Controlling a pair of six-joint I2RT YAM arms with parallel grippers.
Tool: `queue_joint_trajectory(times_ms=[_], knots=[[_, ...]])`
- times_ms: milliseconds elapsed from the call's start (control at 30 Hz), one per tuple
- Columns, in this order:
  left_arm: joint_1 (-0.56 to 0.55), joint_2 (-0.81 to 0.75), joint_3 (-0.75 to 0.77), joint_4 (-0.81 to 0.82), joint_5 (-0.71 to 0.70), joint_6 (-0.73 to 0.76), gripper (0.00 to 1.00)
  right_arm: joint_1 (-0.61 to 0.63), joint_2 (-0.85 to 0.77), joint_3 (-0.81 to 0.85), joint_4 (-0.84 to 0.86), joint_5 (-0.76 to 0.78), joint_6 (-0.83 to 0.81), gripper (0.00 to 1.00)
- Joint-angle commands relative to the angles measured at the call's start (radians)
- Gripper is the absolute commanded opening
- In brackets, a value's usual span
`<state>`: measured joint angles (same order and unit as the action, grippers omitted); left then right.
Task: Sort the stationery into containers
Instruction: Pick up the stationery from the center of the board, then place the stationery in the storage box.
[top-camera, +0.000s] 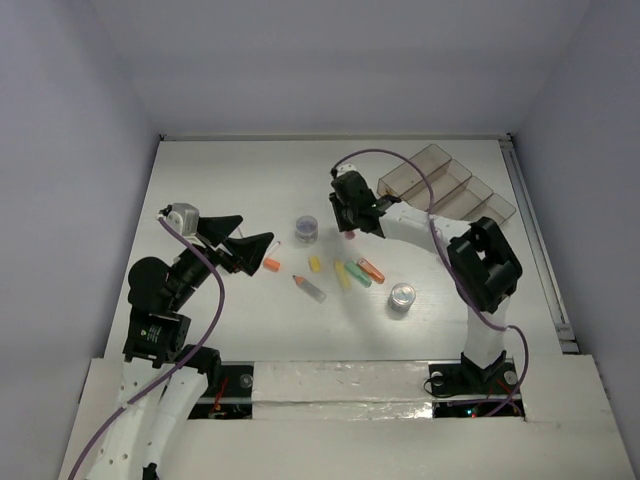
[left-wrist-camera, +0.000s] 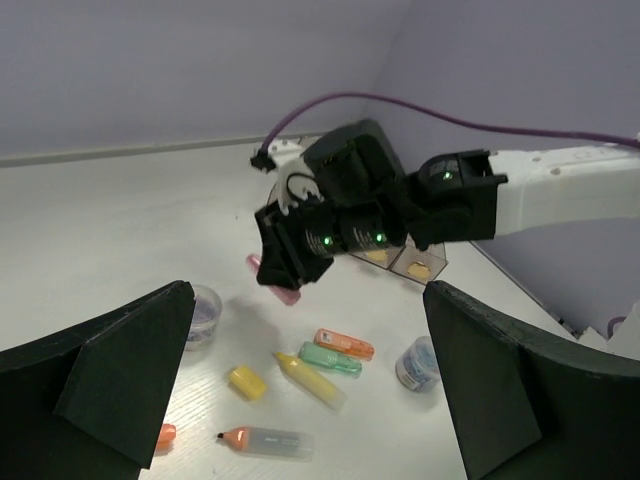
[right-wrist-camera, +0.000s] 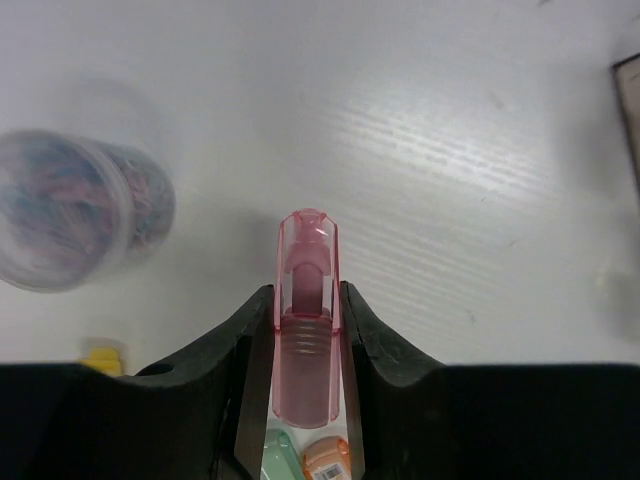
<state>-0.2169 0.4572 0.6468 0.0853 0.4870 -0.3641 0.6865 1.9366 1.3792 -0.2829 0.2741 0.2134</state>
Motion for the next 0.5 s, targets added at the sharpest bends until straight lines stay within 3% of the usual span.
queue_joint_trajectory(times_ms=[0,200,467], knots=[[-0.006,-0.002,-0.001,0.053,0.05,0.021,0.99,-0.042,-0.096,0.081,0.054,0.054,-0.031,0.11],[-0.006,0.0,0.001,0.05,0.041,0.024,0.99,-0.203,-0.154,0.112,0.106,-0.041,-0.026,0.11],[-0.006,-0.002,0.004,0.042,0.024,0.028,0.99,-0.404,-0.055,0.23,0.126,-0.088,0.038,0.11]])
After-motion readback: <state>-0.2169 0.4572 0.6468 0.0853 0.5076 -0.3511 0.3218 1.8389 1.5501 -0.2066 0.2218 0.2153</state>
